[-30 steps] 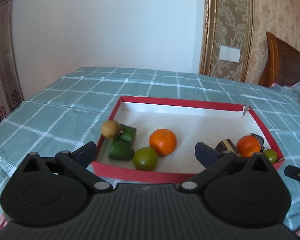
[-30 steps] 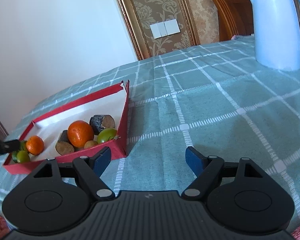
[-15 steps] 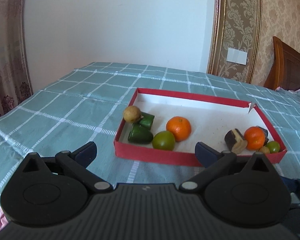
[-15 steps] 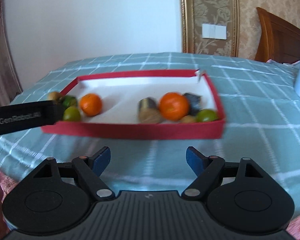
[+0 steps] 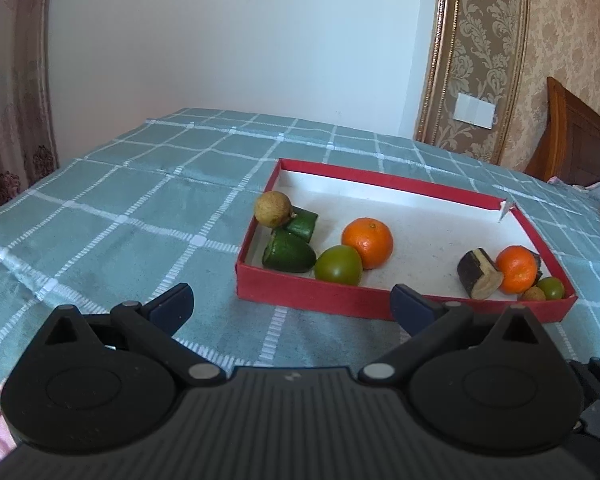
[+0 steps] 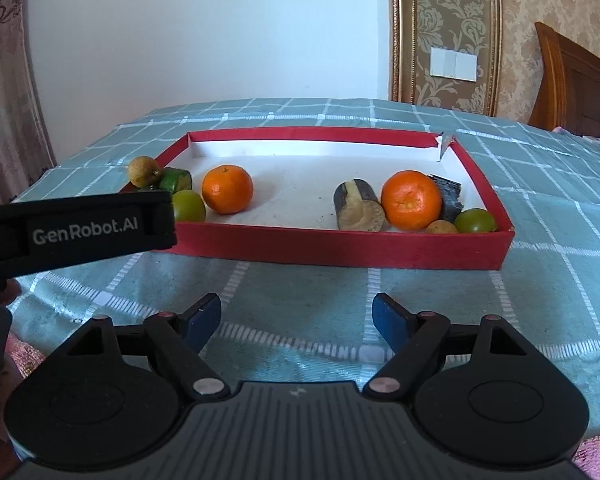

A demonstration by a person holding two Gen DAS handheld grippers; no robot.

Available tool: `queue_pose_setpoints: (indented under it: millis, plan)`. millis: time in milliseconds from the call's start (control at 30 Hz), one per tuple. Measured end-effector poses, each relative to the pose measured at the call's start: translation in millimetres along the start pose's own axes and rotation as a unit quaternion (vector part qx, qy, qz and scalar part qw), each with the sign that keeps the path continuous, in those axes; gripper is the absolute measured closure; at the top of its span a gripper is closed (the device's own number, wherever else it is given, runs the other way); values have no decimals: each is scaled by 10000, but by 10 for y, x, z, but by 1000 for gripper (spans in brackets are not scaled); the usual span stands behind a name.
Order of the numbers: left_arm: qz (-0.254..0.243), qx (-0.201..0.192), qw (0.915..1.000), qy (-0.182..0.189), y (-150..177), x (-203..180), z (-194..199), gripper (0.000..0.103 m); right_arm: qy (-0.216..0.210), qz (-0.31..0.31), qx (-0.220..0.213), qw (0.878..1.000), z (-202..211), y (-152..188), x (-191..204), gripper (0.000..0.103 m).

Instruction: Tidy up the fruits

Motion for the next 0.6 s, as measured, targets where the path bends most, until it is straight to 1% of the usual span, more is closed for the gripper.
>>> queue_pose_setpoints:
  millis: [100,300,467,533,600]
  plan:
    - [6,27,10000,21,-5,6,-14,0,-14,38,-10,10000,3,0,12,20]
    - [19,-7,10000,-70,-16,0,-29,0,-30,61,7,10000,1,6,22,20]
    - [-113,-11,9990,-427,11,-27,-19,0,-41,68,7,10000,2,15,22,20]
    - [-90,29,9989,-459,22,-22,-30,0,-44,69,10,10000,2,16,22,20]
    - [-77,60,9991,-410,38,-15,-43,0,-45,61,9,10000,0,18,18,20]
Point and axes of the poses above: each gripper's, at about its wrist camera, not at the fingertips, and z roughly against the way its jaws point, x to its left, y to its underside, the point moved 2 cm from there along -z, roughly the way its jaws point, and after that the axes turned 13 degrees about -z, right-handed, at the moved point
